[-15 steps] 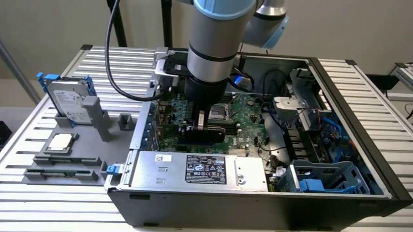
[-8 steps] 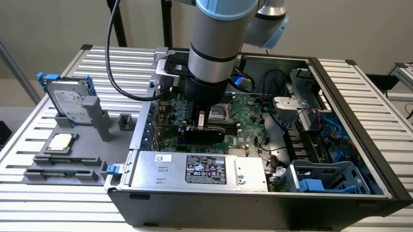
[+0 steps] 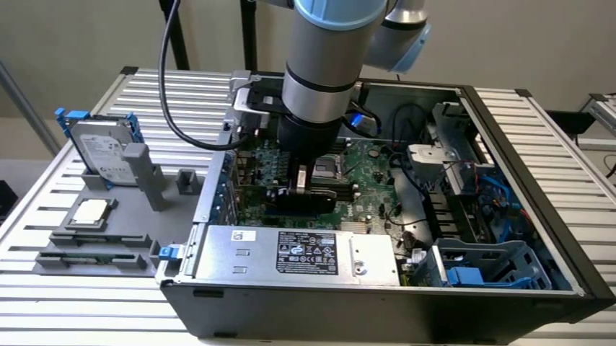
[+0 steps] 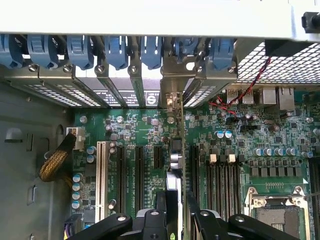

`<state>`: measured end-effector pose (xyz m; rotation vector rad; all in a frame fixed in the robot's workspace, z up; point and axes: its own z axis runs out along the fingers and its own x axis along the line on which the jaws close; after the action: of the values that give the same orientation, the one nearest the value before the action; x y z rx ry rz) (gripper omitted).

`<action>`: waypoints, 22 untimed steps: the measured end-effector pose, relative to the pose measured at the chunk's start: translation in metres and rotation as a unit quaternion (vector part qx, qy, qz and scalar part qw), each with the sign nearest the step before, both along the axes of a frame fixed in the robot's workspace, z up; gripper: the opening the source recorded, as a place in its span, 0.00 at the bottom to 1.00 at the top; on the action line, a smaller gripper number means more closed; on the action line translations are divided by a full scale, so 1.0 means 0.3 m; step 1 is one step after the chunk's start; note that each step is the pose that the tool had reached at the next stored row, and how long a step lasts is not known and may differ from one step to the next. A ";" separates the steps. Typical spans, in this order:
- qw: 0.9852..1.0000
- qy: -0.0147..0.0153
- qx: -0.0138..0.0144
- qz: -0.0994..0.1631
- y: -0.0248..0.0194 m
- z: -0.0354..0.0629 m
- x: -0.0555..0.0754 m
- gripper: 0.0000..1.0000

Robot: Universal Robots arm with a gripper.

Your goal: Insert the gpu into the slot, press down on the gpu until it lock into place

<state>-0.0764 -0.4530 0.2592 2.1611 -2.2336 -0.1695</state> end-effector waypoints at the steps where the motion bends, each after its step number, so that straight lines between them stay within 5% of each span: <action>1: 1.000 0.000 0.000 0.000 0.000 0.000 0.000 0.26; 22: 1.000 0.000 -0.001 0.008 0.013 0.000 0.002 0.26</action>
<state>-0.0758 -0.4493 0.2591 2.1762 -2.2151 -0.1660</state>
